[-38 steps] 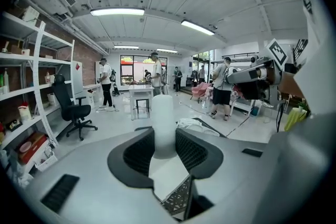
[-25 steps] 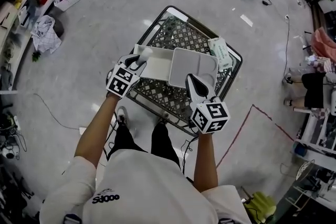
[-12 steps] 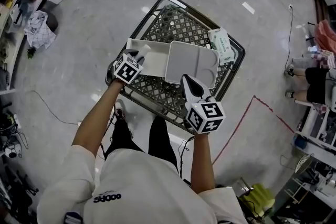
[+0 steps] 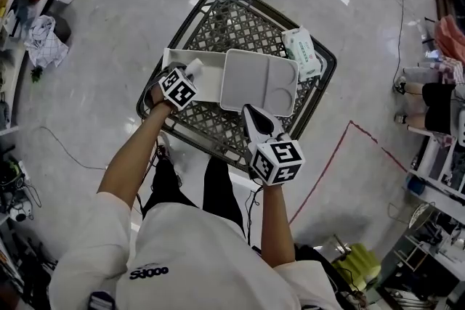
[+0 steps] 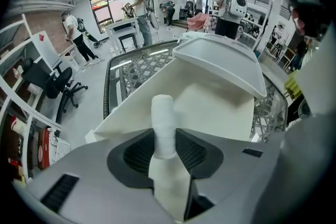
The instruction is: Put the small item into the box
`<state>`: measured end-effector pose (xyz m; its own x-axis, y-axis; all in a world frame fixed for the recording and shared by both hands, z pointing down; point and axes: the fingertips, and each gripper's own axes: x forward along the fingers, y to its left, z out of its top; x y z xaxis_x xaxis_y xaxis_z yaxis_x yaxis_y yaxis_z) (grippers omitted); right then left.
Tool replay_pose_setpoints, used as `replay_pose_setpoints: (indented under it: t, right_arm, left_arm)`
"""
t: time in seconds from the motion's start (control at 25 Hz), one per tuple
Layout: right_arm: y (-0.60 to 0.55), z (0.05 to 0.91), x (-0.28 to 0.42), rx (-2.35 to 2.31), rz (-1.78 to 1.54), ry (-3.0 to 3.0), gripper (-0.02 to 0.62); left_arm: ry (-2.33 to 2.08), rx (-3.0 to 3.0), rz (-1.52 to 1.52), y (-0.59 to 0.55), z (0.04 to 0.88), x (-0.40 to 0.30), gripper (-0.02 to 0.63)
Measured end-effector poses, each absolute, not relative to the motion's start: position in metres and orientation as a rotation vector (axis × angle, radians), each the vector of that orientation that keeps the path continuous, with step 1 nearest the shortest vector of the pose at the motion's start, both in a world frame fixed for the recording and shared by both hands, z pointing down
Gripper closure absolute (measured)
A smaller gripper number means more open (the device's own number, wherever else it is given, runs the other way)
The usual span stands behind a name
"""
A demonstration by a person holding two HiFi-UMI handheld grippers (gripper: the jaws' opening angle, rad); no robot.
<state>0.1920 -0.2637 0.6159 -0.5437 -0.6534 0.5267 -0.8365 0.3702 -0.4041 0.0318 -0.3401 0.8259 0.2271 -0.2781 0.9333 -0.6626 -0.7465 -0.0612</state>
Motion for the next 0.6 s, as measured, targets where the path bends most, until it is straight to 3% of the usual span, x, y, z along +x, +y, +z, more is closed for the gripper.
replay_pose_setpoints:
  t: [0.6]
  right_arm:
    - [-0.264, 0.602, 0.182, 1.316, 0.939, -2.388, 0.586]
  left_arm:
    - [-0.913, 2.196, 1.385, -0.339, 0.807, 0.032, 0.447]
